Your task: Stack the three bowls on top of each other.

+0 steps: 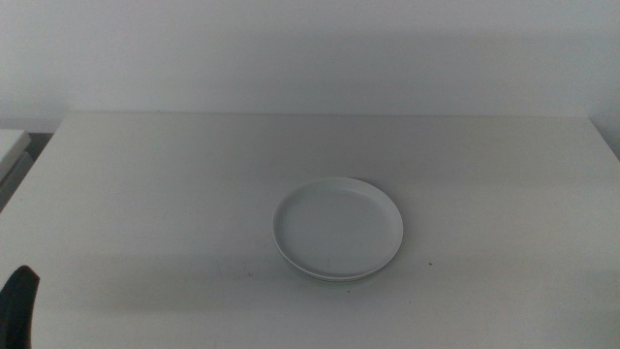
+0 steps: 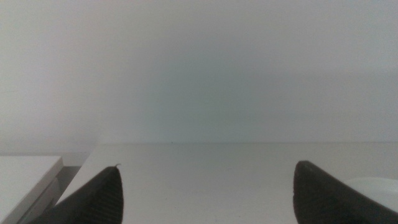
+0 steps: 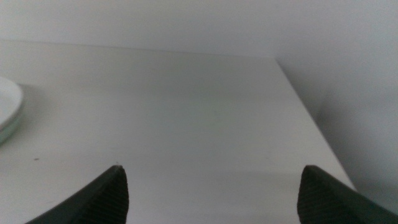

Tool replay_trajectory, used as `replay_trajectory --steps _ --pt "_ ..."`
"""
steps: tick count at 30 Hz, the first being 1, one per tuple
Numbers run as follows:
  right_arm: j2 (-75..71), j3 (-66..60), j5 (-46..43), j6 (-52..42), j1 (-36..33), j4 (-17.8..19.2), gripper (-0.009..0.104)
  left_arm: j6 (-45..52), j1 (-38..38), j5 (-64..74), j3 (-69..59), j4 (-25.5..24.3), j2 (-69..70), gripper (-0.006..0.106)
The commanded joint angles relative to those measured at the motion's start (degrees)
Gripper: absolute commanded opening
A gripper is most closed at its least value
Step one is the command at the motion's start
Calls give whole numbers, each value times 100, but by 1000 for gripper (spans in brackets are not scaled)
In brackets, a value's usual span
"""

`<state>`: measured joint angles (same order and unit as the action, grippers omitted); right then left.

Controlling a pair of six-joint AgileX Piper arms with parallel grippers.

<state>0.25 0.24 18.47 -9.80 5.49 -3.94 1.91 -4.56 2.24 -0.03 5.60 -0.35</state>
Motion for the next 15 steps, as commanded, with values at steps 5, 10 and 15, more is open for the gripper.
replay_trajectory --steps 5,10,15 --pt "-25 -24 -39 -18 -554 8 92 -37 120 -5 3 27 35 94" --pt "-25 -24 -244 -18 -929 594 92 -37 476 73 3 41 35 94" --pt "-25 -24 -743 -18 -948 540 92 -37 621 102 3 41 35 94"
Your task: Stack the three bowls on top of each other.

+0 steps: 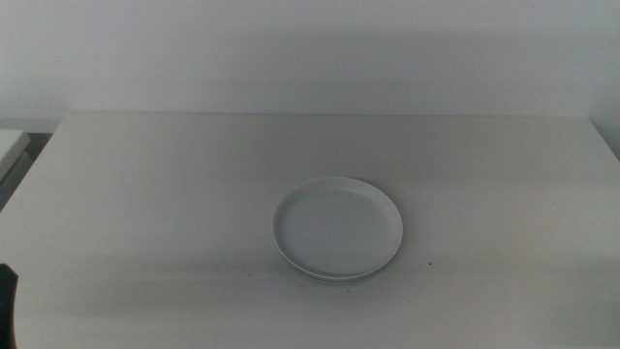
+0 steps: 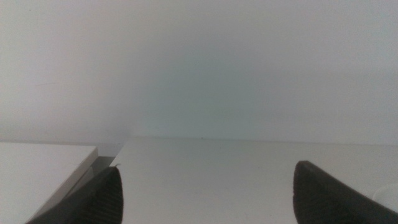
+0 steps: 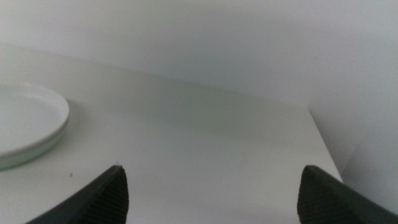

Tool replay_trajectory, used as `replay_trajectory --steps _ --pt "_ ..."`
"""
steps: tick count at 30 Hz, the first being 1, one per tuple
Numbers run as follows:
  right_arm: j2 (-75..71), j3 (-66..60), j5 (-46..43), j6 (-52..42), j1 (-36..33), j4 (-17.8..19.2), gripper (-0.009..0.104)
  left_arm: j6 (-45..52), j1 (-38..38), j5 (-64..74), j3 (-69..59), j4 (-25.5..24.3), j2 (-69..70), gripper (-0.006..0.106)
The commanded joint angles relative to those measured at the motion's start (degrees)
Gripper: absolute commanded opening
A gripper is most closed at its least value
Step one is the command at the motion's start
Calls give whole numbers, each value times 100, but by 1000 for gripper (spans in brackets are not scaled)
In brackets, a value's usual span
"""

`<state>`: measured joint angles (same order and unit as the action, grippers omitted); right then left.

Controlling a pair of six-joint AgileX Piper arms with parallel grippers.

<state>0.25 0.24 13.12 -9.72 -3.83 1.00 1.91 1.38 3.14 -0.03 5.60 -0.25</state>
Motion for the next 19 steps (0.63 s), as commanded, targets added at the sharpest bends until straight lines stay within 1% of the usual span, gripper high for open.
replay_trajectory --steps 1,19 --pt "-25 -24 -229 -26 -16 6 92 -37 27 29 3 41 25 94" --pt "-25 -24 -278 -26 -16 2 92 -37 27 -83 3 28 25 94"
